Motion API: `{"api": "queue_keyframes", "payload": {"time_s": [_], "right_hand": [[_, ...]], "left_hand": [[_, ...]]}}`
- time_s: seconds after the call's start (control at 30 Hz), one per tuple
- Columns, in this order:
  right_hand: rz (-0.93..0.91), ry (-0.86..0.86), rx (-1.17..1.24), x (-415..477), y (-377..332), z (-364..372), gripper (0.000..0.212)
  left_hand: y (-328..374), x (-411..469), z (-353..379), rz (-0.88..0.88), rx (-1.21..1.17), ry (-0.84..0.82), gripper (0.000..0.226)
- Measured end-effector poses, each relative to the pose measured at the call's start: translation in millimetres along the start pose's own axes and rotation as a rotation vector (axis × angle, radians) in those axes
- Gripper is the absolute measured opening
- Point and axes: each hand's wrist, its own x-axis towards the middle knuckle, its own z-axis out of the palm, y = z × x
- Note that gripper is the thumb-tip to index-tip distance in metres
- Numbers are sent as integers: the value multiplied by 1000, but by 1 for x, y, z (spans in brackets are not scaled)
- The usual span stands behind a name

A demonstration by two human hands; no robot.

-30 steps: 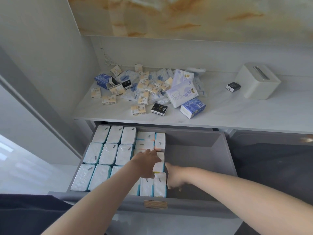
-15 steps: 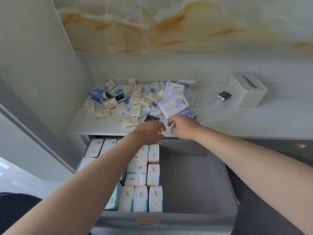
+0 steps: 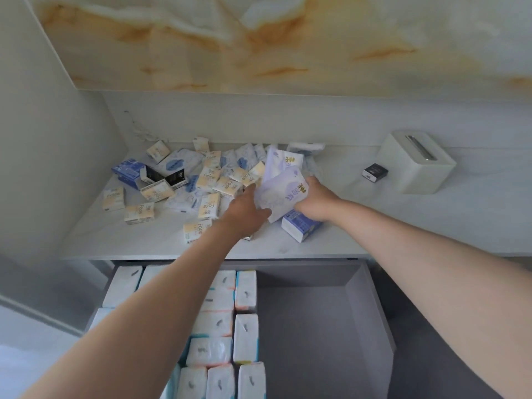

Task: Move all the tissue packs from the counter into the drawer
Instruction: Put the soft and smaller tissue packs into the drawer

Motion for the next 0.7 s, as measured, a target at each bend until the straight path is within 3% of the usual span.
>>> {"api": "queue_keyframes", "payload": {"time_s": [0.2, 0.3, 0.37, 0.43, 0.47, 0.6, 0.7], "right_hand": [[-72, 176, 110, 8, -10, 12, 50], [-164, 259, 151, 4, -18, 10, 47], [-205, 272, 193, -4, -20, 5, 63], [-246, 237, 189, -20, -20, -4, 77], [-276, 202, 184, -29, -20, -9, 74], [-437, 86, 173, -74, -23, -23, 29], [-465, -94, 53, -102, -11, -30, 33]], "left_hand": [[4, 13, 1, -63, -418, 144, 80], [15, 8, -8, 108, -286, 191, 49], [20, -2, -17, 198, -193, 167, 36], [17, -14, -26, 237, -172, 117, 36], [15, -21, -32, 250, -178, 96, 36], [11, -51, -47, 246, -267, -21, 36], [8, -71, -46, 230, -252, -122, 35]]}}
